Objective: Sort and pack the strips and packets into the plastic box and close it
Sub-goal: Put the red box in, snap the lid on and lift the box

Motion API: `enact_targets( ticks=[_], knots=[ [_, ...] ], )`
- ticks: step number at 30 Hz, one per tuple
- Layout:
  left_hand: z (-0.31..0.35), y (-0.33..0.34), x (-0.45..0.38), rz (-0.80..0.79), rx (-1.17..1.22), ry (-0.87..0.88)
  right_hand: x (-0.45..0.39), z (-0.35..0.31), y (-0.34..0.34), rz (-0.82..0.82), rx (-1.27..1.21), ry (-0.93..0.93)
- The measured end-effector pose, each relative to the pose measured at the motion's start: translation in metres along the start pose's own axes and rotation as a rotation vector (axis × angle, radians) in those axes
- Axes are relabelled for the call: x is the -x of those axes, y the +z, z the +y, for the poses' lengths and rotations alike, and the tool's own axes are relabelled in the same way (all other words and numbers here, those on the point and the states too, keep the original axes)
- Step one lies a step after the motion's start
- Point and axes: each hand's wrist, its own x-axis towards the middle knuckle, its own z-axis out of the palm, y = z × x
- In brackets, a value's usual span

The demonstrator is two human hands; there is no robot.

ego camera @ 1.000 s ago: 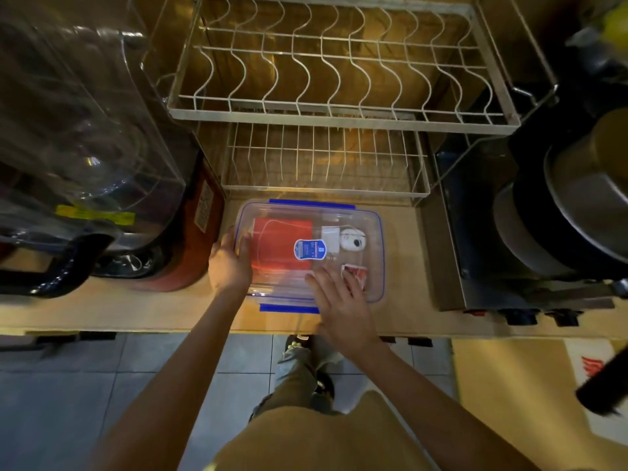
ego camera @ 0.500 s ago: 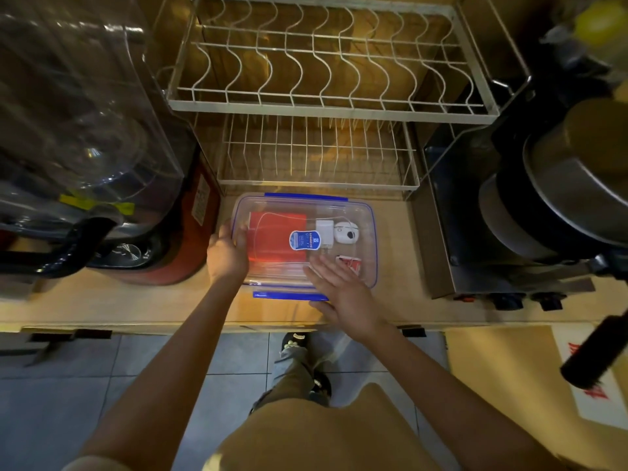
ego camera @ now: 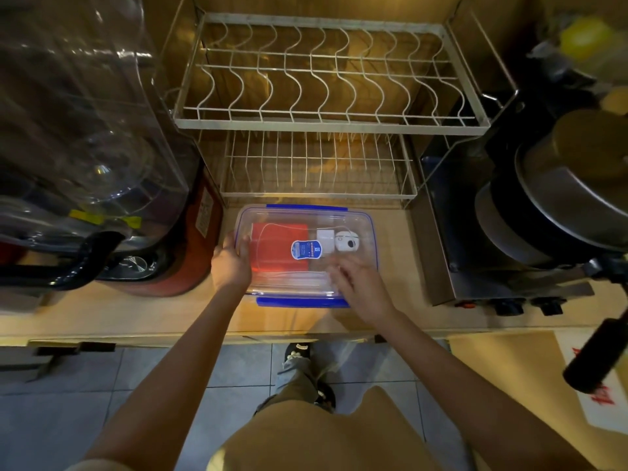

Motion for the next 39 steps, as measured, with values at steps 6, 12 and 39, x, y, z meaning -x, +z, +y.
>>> enact_targets(
  ticks=[6, 12, 39],
  knots=[
    [0.007, -0.007, -0.004, -0.064, -0.138, 0.009, -0.013, 0.034, -0.012, 0.043, -0.497, 0.75],
    [0.016, -0.021, -0.011, -0.165, -0.143, 0.004, -0.02, 0.042, -0.038, -0.101, -0.744, 0.75],
    [0.166, -0.2, 0.099, 0.211, -0.069, 0.335, -0.003, -0.089, -0.252, 0.139, -0.698, 0.312]
  ],
)
